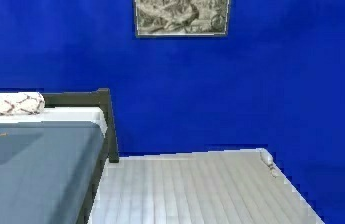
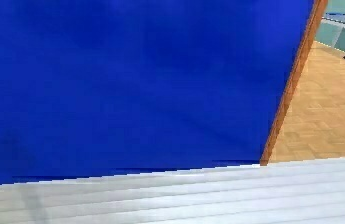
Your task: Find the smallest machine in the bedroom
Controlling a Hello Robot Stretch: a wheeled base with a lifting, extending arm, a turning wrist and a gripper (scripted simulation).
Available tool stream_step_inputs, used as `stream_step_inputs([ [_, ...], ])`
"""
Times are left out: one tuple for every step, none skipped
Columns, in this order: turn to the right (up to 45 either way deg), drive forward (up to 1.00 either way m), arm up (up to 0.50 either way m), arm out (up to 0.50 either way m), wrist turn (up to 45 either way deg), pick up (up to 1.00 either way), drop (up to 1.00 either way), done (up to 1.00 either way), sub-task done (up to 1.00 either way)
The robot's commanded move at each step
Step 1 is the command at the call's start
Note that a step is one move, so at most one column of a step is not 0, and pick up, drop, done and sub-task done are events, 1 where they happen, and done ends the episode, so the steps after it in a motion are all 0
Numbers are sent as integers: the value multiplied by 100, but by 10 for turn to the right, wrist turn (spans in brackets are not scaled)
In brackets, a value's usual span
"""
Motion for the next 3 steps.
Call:
stream_step_inputs([
  [-450,0,0,0,0,0,0,0,0],
  [-120,0,0,0,0,0,0,0,0],
  [0,0,0,0,0,0,0,100,0],
])
